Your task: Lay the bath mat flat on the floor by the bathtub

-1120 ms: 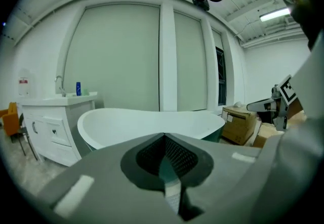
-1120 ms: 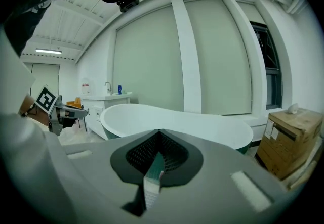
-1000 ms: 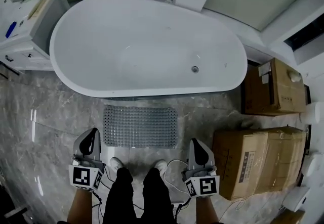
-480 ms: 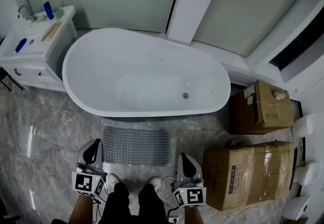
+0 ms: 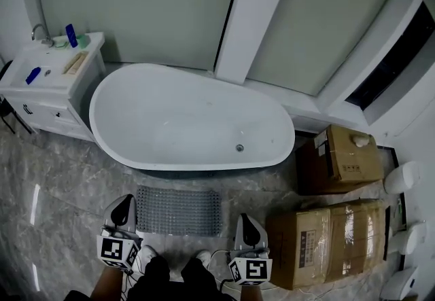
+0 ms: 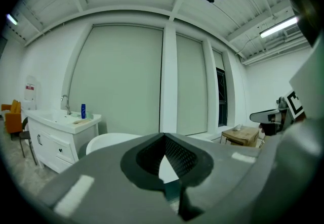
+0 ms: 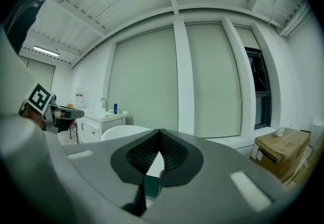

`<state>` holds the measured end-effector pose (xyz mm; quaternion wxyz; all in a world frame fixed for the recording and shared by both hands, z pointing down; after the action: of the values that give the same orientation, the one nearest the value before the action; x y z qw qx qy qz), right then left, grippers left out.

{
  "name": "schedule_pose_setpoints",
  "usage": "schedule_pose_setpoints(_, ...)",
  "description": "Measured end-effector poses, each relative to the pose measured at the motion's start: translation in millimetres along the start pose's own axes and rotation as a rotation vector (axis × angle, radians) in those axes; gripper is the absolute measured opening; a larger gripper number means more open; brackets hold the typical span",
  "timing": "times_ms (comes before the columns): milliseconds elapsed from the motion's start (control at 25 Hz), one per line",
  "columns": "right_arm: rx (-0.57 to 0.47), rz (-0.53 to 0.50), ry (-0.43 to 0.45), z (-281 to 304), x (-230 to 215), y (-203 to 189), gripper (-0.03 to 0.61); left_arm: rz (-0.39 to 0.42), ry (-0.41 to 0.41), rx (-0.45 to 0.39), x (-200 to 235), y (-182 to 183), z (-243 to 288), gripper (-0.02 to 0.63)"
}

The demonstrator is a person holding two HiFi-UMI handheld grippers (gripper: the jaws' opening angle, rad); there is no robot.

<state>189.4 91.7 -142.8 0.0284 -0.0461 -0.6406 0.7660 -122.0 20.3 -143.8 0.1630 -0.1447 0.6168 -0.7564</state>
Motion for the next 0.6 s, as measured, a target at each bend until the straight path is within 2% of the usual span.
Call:
schedule_pose_setpoints(120,-0.02,0.034,0.0,-5,1,8,0.012,0.034,-0.026,-0.006,-14,6,-6,0.0)
schedule_pose_setpoints(240,-0.04,0.03,0.04,-5,14,16,0.012,0.062,-0.019,-0.032,-15,18,-15,0.0)
schedule_pose_setpoints(400,-0.067,0.011,0.081,-4,26,28,0.011,0.04,-0.03,-0.035,-18,26,-22,0.0)
schedule_pose_setpoints(600,-0.077,0.071,0.083,-10,32,31,0.011,0.012,-0.037,-0.071,-13,37,-33,0.0)
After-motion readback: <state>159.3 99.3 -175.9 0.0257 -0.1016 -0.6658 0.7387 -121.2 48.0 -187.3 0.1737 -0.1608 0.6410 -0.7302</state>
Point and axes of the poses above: the fingertips, and each gripper's own axes: z forward along the fingers, x to its left, y out of its top, the point moved 3 cm from there along -z, backward along the fingers, and after that the axes turned 1 degree about x, right-handed, at the moved point
